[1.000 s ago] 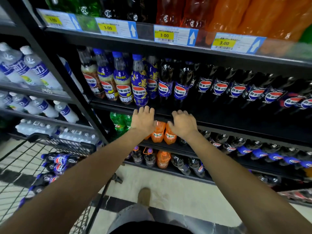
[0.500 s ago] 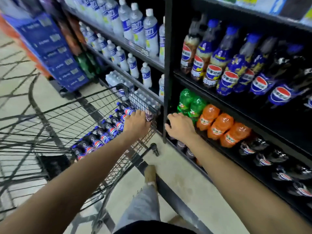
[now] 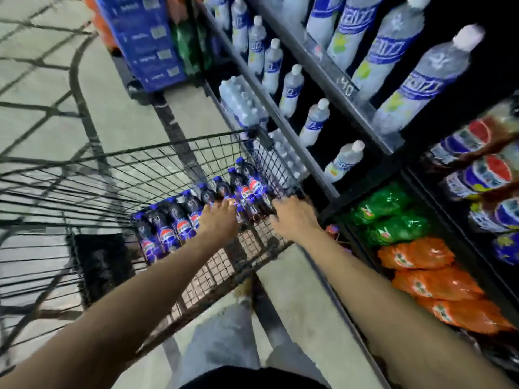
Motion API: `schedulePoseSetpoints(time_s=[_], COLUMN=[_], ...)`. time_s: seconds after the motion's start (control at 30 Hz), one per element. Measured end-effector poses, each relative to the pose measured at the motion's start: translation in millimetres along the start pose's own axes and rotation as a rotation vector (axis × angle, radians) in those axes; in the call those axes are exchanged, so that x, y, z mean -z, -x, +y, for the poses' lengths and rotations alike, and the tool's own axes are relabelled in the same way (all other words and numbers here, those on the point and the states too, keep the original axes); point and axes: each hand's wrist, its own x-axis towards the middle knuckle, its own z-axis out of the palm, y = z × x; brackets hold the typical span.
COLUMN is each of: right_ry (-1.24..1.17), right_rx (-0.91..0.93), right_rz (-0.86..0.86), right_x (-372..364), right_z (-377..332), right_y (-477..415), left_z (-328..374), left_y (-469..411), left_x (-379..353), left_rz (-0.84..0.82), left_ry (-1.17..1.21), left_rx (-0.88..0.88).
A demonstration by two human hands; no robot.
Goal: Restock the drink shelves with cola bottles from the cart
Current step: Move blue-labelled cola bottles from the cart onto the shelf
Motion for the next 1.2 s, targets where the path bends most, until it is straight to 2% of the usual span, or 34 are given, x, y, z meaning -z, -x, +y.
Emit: schedulePoseSetpoints(time_s=[0.13,0.47,0.77,0.97,1.13,1.2], right_ry=[0.031,0.051,-0.013,-0.295,-0.460,-0.528], right_rx=[-0.007,-0.070,-0.246,-0.416,-0.504,-0.512], right_rz=[-0.111,-0.227,-0.231,-0.166,-0.144,-0.142], right_x=[-16.8,-84.3,-131.1,-150.5,-157.1,-158.6], right_z=[-3.3,3.9,7.0,8.4,12.9,16.2], right_y=[-58.8,-166.4,-217.1,-226.6,-231.8,-231.5], left_z=[-15.3,-33.1,-49.1,-39.5,-23.5,-19.1], left_y=[-42.9,-122.7,-160.6,-175.5,-192.4,-201.0], left_x=[-25.2,-87.7,-133.7,-142.1,-139.0,-135.7], left_rz=[-0.080,-0.186,-0.217,-0.155,-0.196,-0.209], left_ry=[-0.043,0.006,0.072,0.439,0.808,0.872], left_rx=[-0.042,-0.109,0.028,0.217,0.429,0.509])
